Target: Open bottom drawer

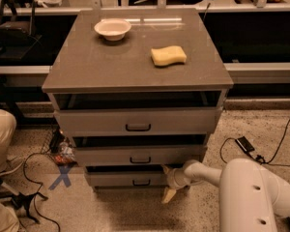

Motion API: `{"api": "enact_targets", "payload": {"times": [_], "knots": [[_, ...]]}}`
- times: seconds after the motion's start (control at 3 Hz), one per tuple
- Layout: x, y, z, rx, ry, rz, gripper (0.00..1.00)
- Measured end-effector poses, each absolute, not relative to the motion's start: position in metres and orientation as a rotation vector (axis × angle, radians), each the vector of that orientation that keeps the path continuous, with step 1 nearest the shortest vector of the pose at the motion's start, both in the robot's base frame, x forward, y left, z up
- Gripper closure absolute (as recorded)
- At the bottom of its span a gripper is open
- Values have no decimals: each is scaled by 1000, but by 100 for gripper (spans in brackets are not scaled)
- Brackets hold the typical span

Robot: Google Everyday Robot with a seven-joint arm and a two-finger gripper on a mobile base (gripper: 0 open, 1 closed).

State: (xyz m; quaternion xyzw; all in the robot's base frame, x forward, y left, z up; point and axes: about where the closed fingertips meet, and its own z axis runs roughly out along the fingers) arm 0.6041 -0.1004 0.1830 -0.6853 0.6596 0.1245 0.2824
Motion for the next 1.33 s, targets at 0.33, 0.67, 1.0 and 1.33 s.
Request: {"api": "enact_targets", "payload": {"times": [0.33, 0.67, 1.0, 1.33], "knots": [[613, -97, 178, -1835, 1791, 292, 18], [616, -98, 172, -1828, 1811, 270, 41], [613, -105, 168, -1809, 1837, 256, 65], [613, -105, 174, -1809, 1837, 256, 87]]}}
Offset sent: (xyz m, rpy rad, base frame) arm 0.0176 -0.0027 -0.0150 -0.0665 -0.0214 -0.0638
